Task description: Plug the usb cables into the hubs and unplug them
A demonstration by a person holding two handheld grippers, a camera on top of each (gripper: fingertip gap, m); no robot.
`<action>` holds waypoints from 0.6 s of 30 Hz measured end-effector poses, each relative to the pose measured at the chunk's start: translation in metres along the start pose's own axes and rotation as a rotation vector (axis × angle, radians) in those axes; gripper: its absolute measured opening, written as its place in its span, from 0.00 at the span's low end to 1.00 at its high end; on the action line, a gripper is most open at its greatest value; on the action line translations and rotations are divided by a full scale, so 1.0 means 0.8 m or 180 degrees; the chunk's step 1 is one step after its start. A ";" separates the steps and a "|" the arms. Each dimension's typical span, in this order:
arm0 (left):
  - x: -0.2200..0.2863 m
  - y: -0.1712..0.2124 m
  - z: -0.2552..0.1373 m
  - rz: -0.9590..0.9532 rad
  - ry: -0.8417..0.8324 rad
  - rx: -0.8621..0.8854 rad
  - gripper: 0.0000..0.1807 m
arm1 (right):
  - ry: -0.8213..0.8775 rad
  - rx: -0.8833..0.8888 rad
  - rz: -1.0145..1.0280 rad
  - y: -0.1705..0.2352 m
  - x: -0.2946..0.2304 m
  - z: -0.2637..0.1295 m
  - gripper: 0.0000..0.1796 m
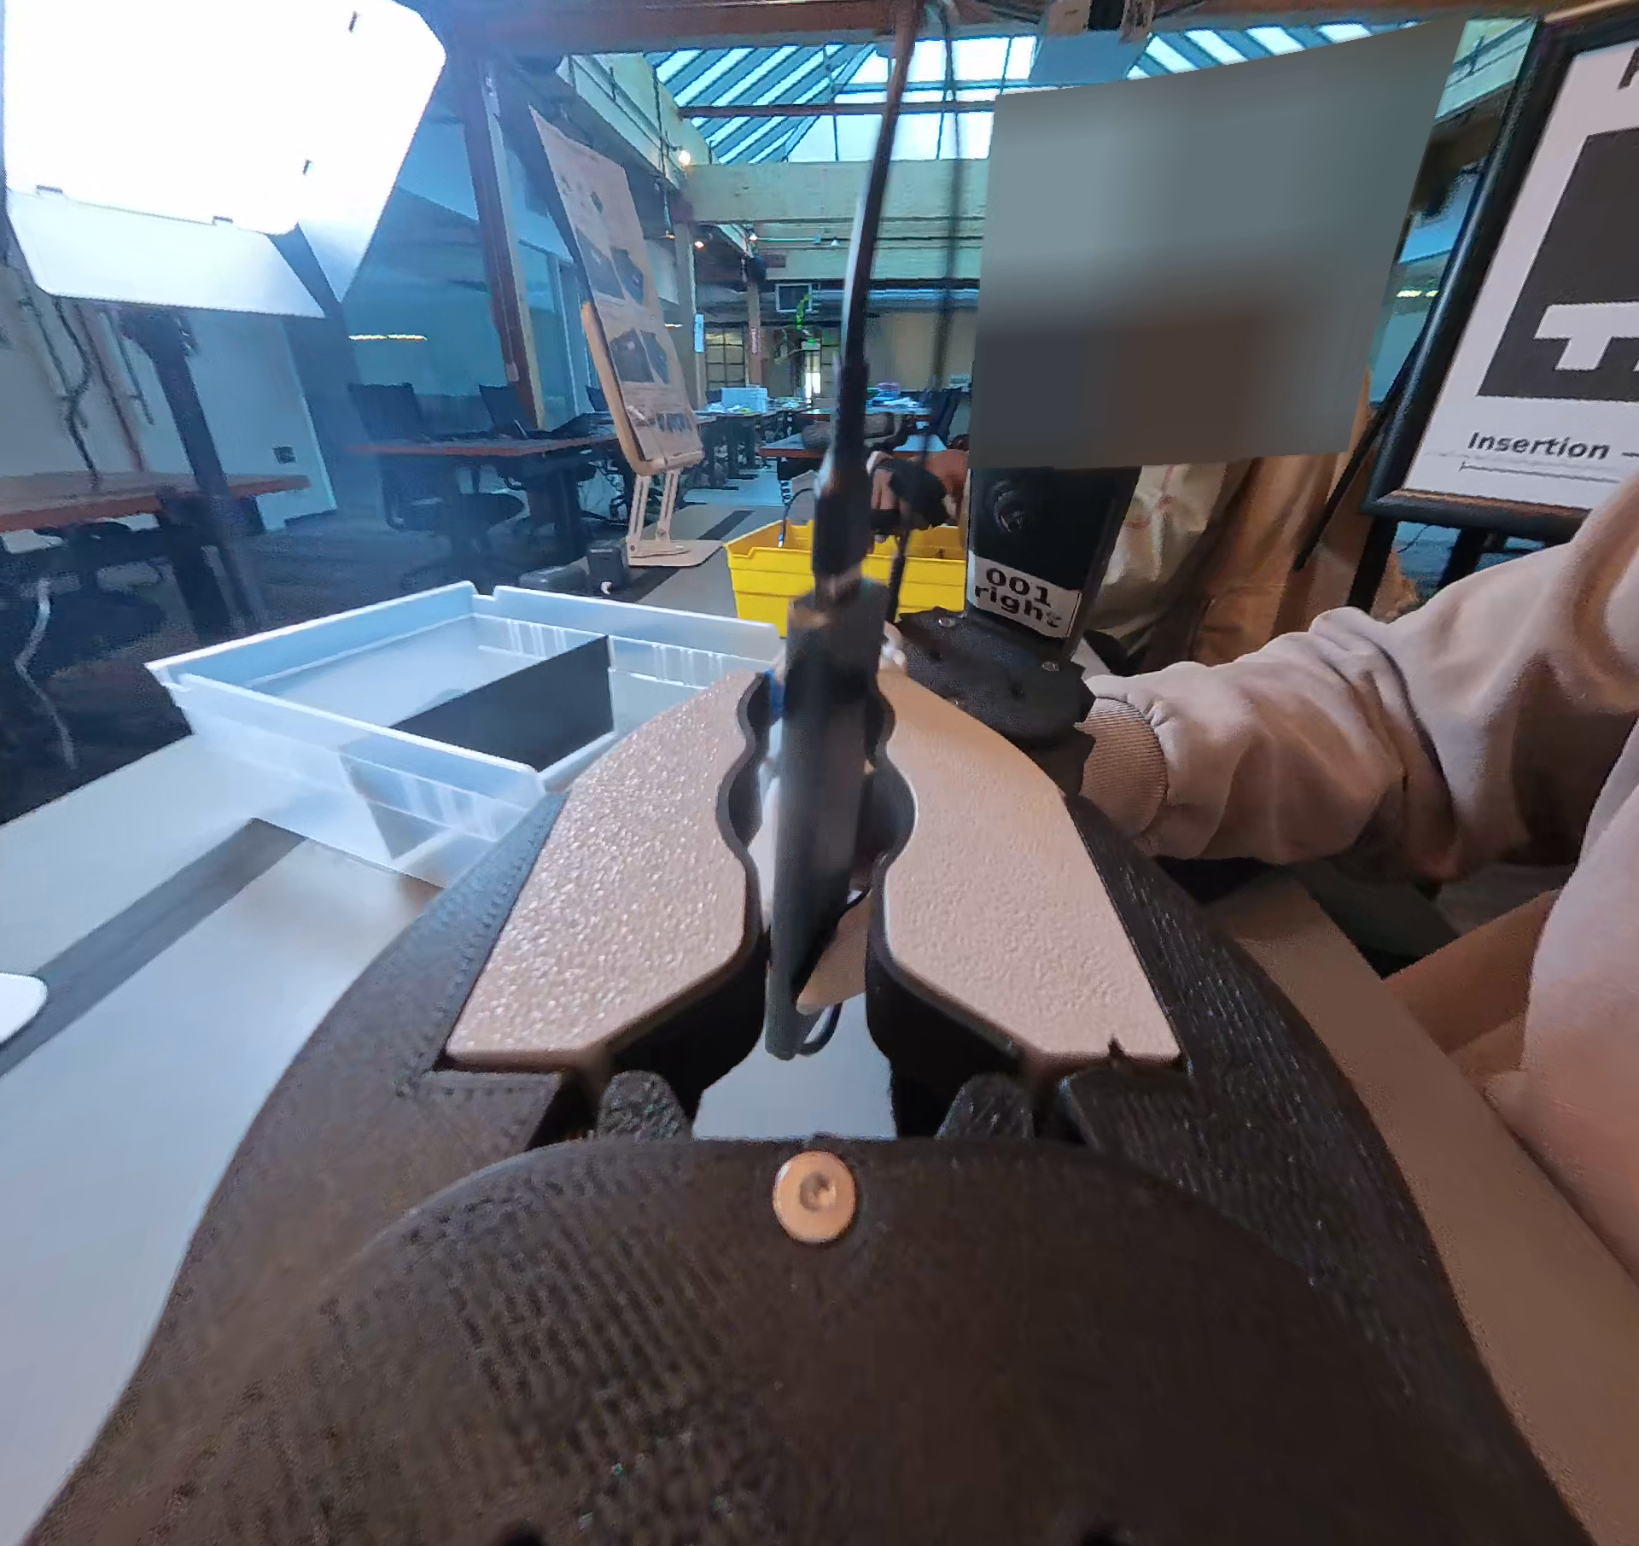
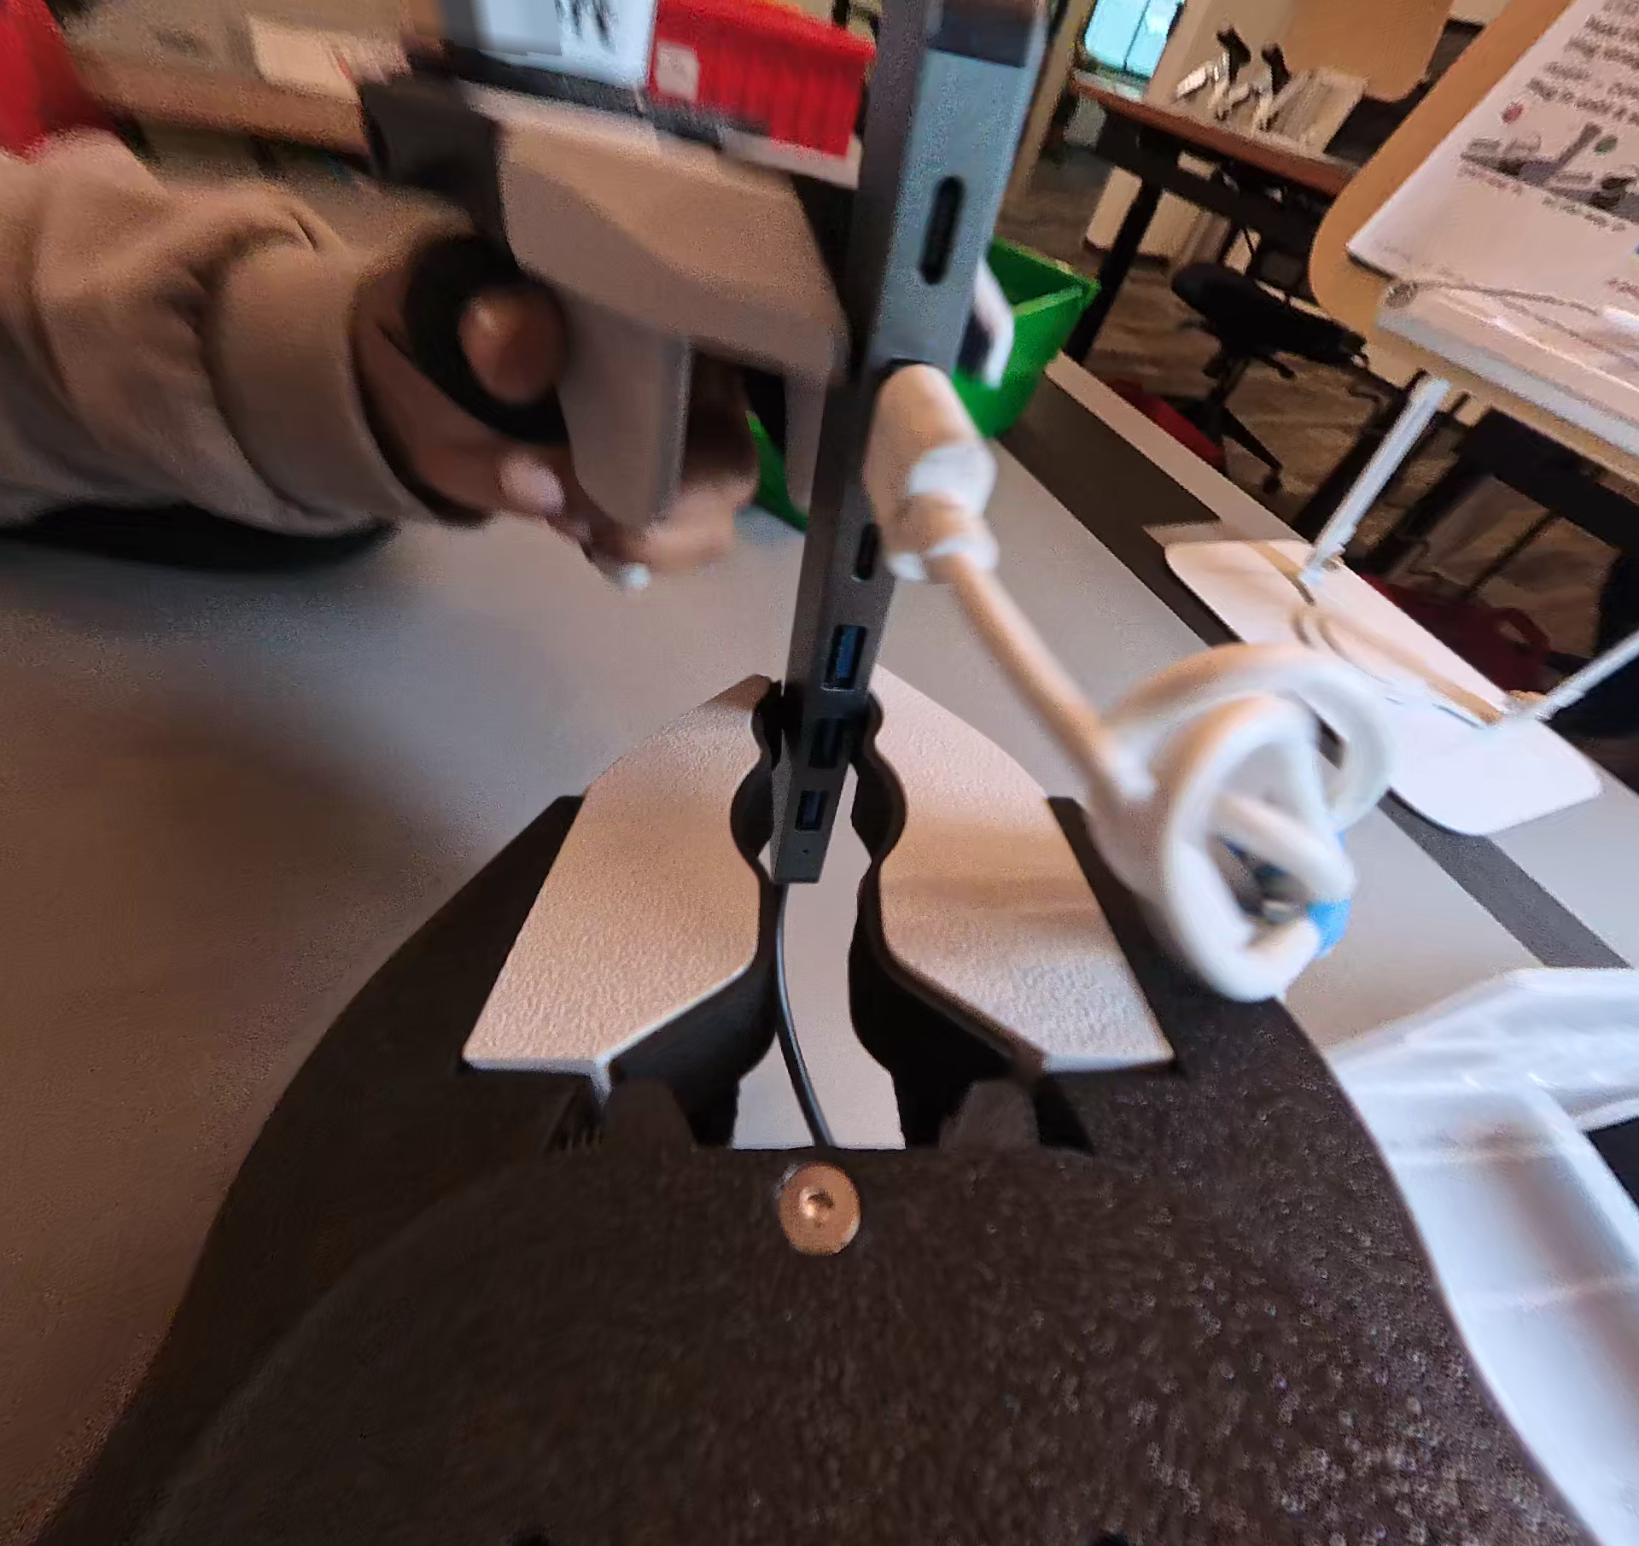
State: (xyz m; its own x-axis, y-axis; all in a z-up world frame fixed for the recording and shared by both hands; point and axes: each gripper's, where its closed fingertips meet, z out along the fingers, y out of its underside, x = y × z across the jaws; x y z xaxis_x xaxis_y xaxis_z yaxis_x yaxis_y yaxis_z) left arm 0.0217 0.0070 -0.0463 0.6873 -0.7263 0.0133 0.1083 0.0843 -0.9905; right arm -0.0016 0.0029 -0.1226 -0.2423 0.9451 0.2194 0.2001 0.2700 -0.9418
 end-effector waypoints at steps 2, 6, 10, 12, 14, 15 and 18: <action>-0.004 -0.008 -0.007 0.0117 -0.0057 -0.0016 0.14 | 0.0086 -0.0203 -0.0159 0.017 0.009 -0.003 0.06; -0.003 0.004 -0.009 0.0158 -0.0001 -0.0245 0.19 | -0.0171 -0.0099 -0.0036 0.018 -0.002 -0.005 0.06; 0.014 0.023 0.003 0.0251 0.0149 -0.0365 0.13 | -0.0430 0.0235 0.0141 -0.005 -0.020 -0.009 0.06; 0.025 0.025 0.008 0.0480 0.0190 -0.0450 0.07 | -0.0464 0.0287 0.0238 -0.008 -0.023 -0.008 0.06; 0.022 0.030 0.009 0.0654 0.0074 -0.0682 0.07 | -0.0480 0.0231 0.0348 -0.003 -0.023 -0.006 0.07; 0.016 0.029 0.007 0.0702 -0.0034 -0.0752 0.07 | -0.0481 0.0142 0.0389 0.001 -0.021 -0.005 0.09; -0.015 0.015 -0.010 0.0758 -0.0439 -0.0863 0.06 | -0.0571 -0.0113 0.0373 0.010 -0.019 -0.010 0.21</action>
State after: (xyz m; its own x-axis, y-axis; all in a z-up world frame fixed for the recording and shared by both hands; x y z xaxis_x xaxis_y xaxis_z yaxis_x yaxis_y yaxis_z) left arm 0.0092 0.0113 -0.0594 0.7624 -0.6081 -0.2214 -0.2472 0.0426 -0.9680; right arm 0.0115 -0.0082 -0.1313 -0.3799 0.9233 0.0572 0.2693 0.1696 -0.9480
